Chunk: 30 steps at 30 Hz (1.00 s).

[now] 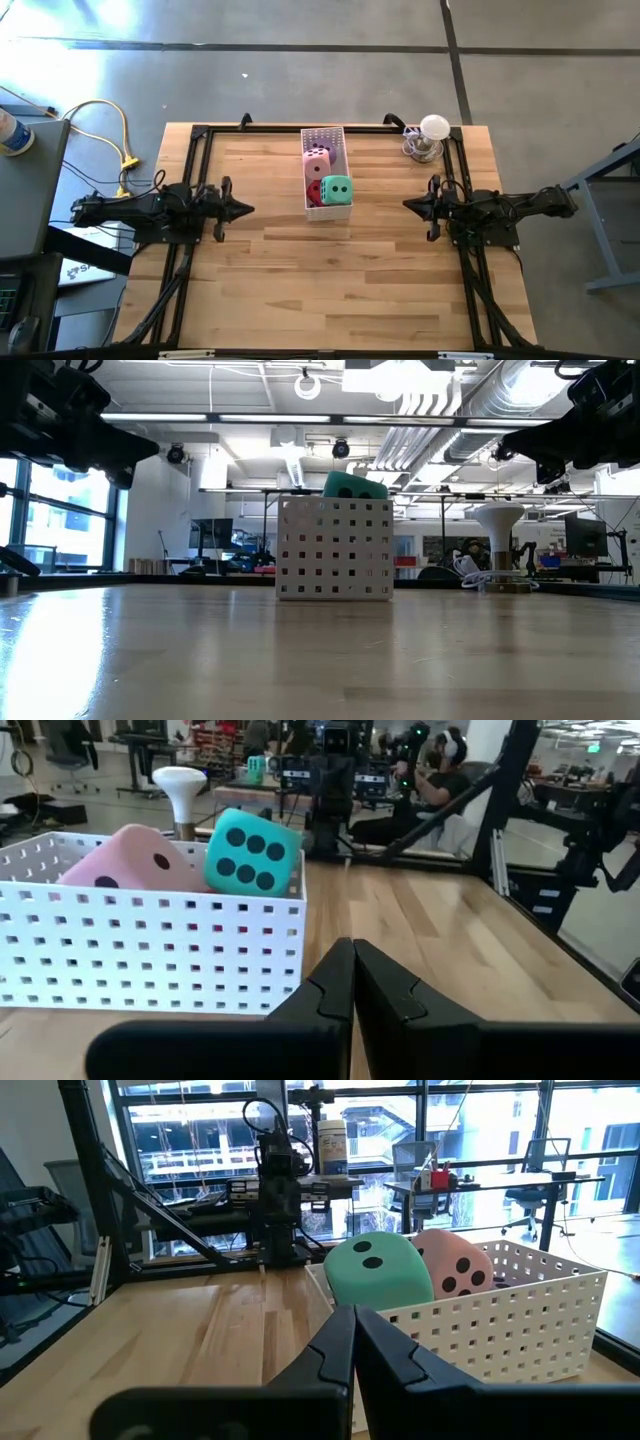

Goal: Pick & Place Dice
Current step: Return to Home Position

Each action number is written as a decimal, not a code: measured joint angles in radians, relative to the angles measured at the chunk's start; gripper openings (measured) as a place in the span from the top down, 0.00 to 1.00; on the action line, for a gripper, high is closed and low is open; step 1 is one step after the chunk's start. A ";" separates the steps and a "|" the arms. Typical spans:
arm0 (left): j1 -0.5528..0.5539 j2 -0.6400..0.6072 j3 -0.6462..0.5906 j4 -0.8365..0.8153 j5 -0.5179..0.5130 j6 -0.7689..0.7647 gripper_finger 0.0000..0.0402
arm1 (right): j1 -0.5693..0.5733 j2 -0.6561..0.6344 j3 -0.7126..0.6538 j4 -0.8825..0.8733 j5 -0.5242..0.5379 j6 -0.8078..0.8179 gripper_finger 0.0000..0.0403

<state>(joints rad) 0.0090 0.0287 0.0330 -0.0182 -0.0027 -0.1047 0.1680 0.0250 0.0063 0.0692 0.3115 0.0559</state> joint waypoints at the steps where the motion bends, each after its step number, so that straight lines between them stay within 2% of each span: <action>1: 0.000 0.000 0.000 -0.001 0.004 0.000 1.00 | 0.000 0.000 0.000 0.000 0.000 0.000 1.00; 14: 0.000 -0.001 -0.001 -0.009 0.007 -0.044 1.00 | 0.000 0.000 0.000 0.000 0.000 0.000 1.00; 30: 0.000 -0.001 -0.003 0.088 0.006 -0.051 1.00 | 0.000 0.000 0.000 0.000 0.000 0.000 1.00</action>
<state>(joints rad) 0.0090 0.0280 0.0296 0.0700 0.0036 -0.1555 0.1681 0.0250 0.0063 0.0697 0.3115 0.0559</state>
